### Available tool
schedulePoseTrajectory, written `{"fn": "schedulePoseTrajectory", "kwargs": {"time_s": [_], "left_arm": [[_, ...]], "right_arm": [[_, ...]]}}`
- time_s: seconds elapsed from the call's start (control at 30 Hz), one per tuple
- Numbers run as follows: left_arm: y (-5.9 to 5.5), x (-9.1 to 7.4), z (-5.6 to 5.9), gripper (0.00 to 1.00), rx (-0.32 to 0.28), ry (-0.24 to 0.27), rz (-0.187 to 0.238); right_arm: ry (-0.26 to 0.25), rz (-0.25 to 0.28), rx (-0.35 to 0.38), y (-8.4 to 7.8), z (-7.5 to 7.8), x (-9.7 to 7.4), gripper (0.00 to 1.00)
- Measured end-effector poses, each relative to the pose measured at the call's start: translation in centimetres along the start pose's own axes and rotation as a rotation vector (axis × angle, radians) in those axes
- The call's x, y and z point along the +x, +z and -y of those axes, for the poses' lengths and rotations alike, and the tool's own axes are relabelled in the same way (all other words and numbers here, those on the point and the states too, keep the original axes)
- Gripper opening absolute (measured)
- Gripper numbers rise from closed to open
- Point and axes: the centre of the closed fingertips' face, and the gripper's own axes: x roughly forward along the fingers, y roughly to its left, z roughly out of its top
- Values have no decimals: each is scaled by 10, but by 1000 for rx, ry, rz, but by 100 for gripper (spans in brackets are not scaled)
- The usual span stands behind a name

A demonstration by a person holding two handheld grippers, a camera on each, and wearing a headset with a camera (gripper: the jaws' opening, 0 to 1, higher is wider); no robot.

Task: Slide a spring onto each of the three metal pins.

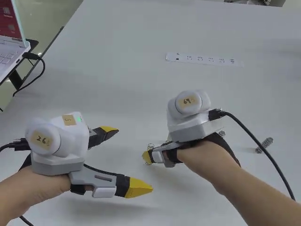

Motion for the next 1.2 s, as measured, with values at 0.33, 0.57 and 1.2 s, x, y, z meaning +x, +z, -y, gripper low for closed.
{"fn": "schedulePoseTrajectory", "kwargs": {"time_s": [0.33, 0.57, 1.2], "left_arm": [[-3, -1, -1, 97, -3, 3, -6], [-3, -1, -3, 98, -6, 8, -6], [-6, -2, -1, 97, -7, -2, -13]], "right_arm": [[-33, -35, -10, -9, 2, 15, 22], [-86, -62, -94, -16, 11, 18, 12], [-74, -65, -112, -20, 13, 15, 10]]}}
